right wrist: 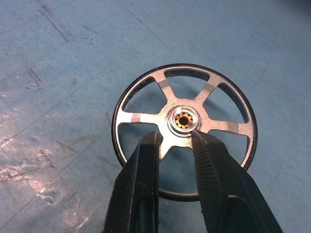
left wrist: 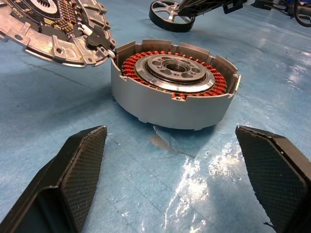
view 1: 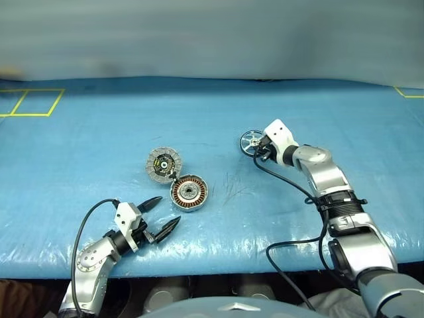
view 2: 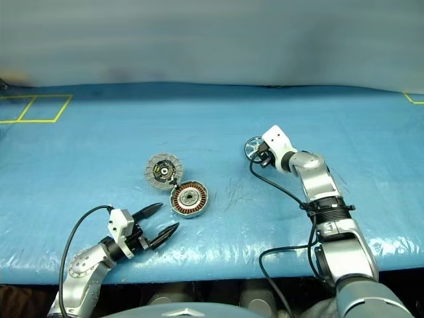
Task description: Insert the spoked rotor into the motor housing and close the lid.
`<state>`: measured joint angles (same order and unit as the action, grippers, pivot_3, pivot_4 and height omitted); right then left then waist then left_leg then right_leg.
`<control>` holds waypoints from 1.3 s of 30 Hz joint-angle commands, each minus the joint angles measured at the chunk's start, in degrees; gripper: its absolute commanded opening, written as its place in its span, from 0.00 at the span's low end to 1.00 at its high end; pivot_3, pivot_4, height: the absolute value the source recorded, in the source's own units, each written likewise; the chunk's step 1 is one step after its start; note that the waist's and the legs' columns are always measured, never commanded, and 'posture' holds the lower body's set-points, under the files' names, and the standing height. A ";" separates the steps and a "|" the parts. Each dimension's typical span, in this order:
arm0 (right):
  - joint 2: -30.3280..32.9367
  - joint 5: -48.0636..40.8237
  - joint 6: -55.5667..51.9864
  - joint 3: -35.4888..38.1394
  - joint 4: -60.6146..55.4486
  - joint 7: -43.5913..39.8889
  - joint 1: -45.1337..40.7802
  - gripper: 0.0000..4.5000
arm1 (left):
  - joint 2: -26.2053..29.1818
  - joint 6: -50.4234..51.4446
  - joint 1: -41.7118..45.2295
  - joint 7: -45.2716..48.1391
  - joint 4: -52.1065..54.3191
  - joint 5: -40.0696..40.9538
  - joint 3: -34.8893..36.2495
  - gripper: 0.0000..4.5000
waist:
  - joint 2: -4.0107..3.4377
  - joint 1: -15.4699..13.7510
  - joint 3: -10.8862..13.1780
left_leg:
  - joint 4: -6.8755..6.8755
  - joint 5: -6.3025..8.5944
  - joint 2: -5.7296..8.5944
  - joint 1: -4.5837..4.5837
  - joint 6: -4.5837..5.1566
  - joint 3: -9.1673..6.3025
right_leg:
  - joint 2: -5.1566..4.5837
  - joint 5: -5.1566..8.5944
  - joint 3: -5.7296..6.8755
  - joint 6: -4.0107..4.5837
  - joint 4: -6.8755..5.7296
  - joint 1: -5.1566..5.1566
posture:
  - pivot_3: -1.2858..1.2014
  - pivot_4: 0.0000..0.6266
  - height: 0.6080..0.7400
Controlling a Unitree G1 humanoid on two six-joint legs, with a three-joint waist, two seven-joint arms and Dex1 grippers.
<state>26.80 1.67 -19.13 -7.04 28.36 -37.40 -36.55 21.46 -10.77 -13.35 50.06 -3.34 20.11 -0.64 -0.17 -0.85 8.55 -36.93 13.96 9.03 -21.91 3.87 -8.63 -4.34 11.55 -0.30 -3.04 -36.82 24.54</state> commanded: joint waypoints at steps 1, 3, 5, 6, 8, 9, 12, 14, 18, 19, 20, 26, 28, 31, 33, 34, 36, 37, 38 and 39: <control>-0.37 -0.08 -0.78 0.27 -1.68 0.37 1.02 0.24 | 0.00 -0.42 0.26 -0.03 0.46 -0.67 -0.25 1.00 | 0.00 0.00 0.00 | 0.00 0.00 0.00 0.00 0.00 0.01 | 0.01 0.00 -0.02 -0.01 0.00 0.00 | 0.52 0.24 1.00; -0.51 -0.31 -1.18 0.87 -1.65 0.94 0.90 0.24 | 0.01 -0.43 0.32 -0.05 0.41 -0.70 -0.22 1.00 | 0.00 0.01 0.00 | 0.00 0.00 -0.01 0.00 0.01 0.04 | 0.02 -0.01 -0.04 -0.01 0.00 0.01 | 0.52 0.24 1.00; -0.49 -0.10 -1.02 1.22 -0.84 1.74 0.57 0.24 | 0.01 -0.43 0.39 -0.07 0.37 -0.78 -0.21 1.00 | 0.00 0.03 0.00 | 0.00 0.00 -0.03 0.00 0.01 0.08 | 0.04 -0.01 -0.08 -0.02 0.00 0.01 | 0.52 0.24 1.00; -0.41 0.00 -0.88 1.19 -0.59 1.79 0.48 0.24 | 0.00 -0.42 0.42 -0.06 0.35 -0.83 -0.19 1.00 | 0.00 0.03 0.00 | 0.00 0.00 -0.04 0.00 0.01 0.11 | 0.06 -0.02 -0.11 -0.03 0.00 0.02 | 0.52 0.24 1.00; -0.31 -0.09 -0.71 1.26 -0.45 1.65 0.40 0.24 | -0.07 -0.41 0.45 -0.03 0.35 -0.90 -0.11 1.00 | 0.00 0.02 0.00 | 0.00 0.01 -0.04 0.00 0.01 0.13 | 0.06 -0.02 -0.12 -0.03 0.00 0.02 | 0.52 0.24 1.00; -0.38 -0.64 -0.56 2.06 -0.13 1.98 0.02 0.24 | -0.11 -0.43 0.46 -0.04 0.34 -0.97 -0.05 1.00 | 0.00 0.02 0.00 | 0.00 0.01 -0.05 0.00 0.01 0.13 | 0.06 -0.02 -0.12 -0.03 0.00 0.02 | 0.52 0.24 1.00; -0.66 -2.91 -1.29 4.62 -0.72 2.33 -0.84 0.24 | -0.20 -0.46 0.46 -0.08 0.29 -1.08 0.01 1.00 | 0.00 -0.04 0.01 | 0.00 0.01 -0.05 0.00 0.03 0.15 | 0.06 -0.02 -0.14 -0.03 0.00 0.02 | 0.52 0.24 1.00; -0.62 -3.76 -1.93 5.36 -1.44 2.37 -1.04 0.24 | -0.23 -0.45 0.47 -0.08 0.28 -1.09 0.02 1.00 | -0.01 -0.05 0.01 | 0.01 0.02 -0.04 -0.01 0.03 0.15 | 0.06 -0.02 -0.15 -0.03 0.01 0.02 | 0.52 0.24 1.00; -0.26 -5.68 -3.06 6.81 -1.86 1.80 -1.75 0.24 | -0.29 -0.50 0.50 -0.11 0.21 -1.11 0.03 1.00 | -0.06 -0.04 0.04 | 0.04 0.03 -0.05 -0.03 0.05 0.19 | 0.06 -0.02 -0.19 -0.02 0.01 0.02 | 0.52 0.24 1.00; -0.11 -5.58 -3.22 6.68 -1.94 1.87 -1.74 0.24 | -0.31 -0.51 0.51 -0.11 0.18 -1.12 0.02 1.00 | -0.05 -0.04 0.04 | 0.05 0.04 -0.04 -0.03 0.06 0.20 | 0.06 -0.02 -0.20 -0.02 0.01 0.02 | 0.52 0.24 1.00; -0.02 -5.50 -3.39 6.57 -2.04 1.95 -1.70 0.24 | -0.33 -0.55 0.51 -0.14 0.15 -1.14 0.02 1.00 | -0.05 -0.05 0.04 | 0.05 0.04 -0.05 -0.03 0.06 0.20 | 0.06 -0.02 -0.20 -0.02 0.01 0.02 | 0.52 0.24 1.00; -0.52 -5.19 -4.90 4.95 -3.17 1.10 -0.35 0.24 | -0.51 -0.70 0.46 -0.25 0.03 -1.33 0.13 1.00 | -0.06 -0.07 0.04 | 0.04 0.05 -0.04 -0.03 0.08 0.23 | 0.05 -0.02 -0.21 -0.02 0.02 0.03 | 0.52 0.24 1.00; -0.83 -5.19 -5.34 4.86 -3.85 1.21 0.15 0.24 | -0.56 -0.77 0.40 -0.29 0.03 -1.39 0.19 1.00 | -0.06 -0.08 0.04 | 0.04 0.06 -0.04 -0.03 0.09 0.23 | 0.05 -0.02 -0.22 -0.02 0.03 0.03 | 0.52 0.24 1.00; -1.25 -5.31 -6.64 4.80 -7.05 1.95 2.19 0.24 | -0.58 -0.90 0.11 -0.45 0.15 -1.48 0.34 1.00 | -0.06 -0.15 0.04 | 0.04 0.06 -0.05 -0.04 0.10 0.24 | 0.05 -0.02 -0.22 -0.02 0.03 0.03 | 0.52 0.24 1.00; -1.39 -5.51 -7.60 5.09 -8.94 2.31 3.59 0.24 | -0.56 -0.92 -0.10 -0.49 0.21 -1.53 0.38 1.00 | -0.06 -0.15 0.04 | 0.05 0.07 -0.05 -0.04 0.10 0.24 | 0.05 -0.02 -0.23 -0.03 0.04 0.05 | 0.52 0.24 1.00; -1.49 -5.58 -8.01 5.29 -9.47 2.54 4.11 0.24 | -0.54 -0.92 -0.14 -0.47 0.21 -1.54 0.37 1.00 | -0.06 -0.16 0.04 | 0.04 0.07 -0.05 -0.04 0.11 0.24 | 0.05 -0.02 -0.23 -0.03 0.04 0.05 | 0.52 0.24 1.00; -1.62 -5.66 -8.59 5.55 -9.82 2.99 4.83 0.24 | -0.49 -0.90 -0.15 -0.41 0.22 -1.55 0.33 1.00 | -0.07 -0.13 0.04 | 0.03 0.08 -0.04 -0.04 0.11 0.25 | 0.05 -0.02 -0.23 -0.03 0.04 0.06 | 0.52 0.24 1.00; -1.62 -5.70 -8.80 5.60 -10.00 3.15 5.15 0.24 | -0.48 -0.90 -0.14 -0.38 0.24 -1.54 0.32 1.00 | -0.07 -0.13 0.04 | 0.03 0.08 -0.05 -0.04 0.11 0.27 | 0.06 -0.03 -0.25 -0.04 0.04 0.06 | 0.52 0.24 1.00; -1.64 -5.77 -9.02 5.66 -10.04 3.28 5.41 0.24 | -0.46 -0.94 -0.11 -0.35 0.25 -1.55 0.31 1.00 | -0.06 -0.12 0.04 | 0.02 0.08 -0.05 -0.03 0.11 0.27 | 0.06 -0.03 -0.25 -0.04 0.03 0.07 | 0.52 0.24 1.00; -1.65 -5.80 -9.17 5.71 -9.95 3.40 5.55 0.24 | -0.44 -0.95 -0.09 -0.31 0.28 -1.54 0.30 1.00 | -0.06 -0.12 0.04 | 0.02 0.08 -0.05 -0.03 0.11 0.28 | 0.06 -0.03 -0.25 -0.05 0.04 0.07 | 0.52 0.24 1.00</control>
<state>25.02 -3.65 -27.98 -2.30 19.68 -34.56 -31.16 20.84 -11.38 -13.12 49.92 -3.39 18.63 -0.54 -0.23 -0.97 8.59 -36.92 14.04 8.98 -21.94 3.99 -8.36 -4.28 11.52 -0.55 -3.08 -36.78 24.60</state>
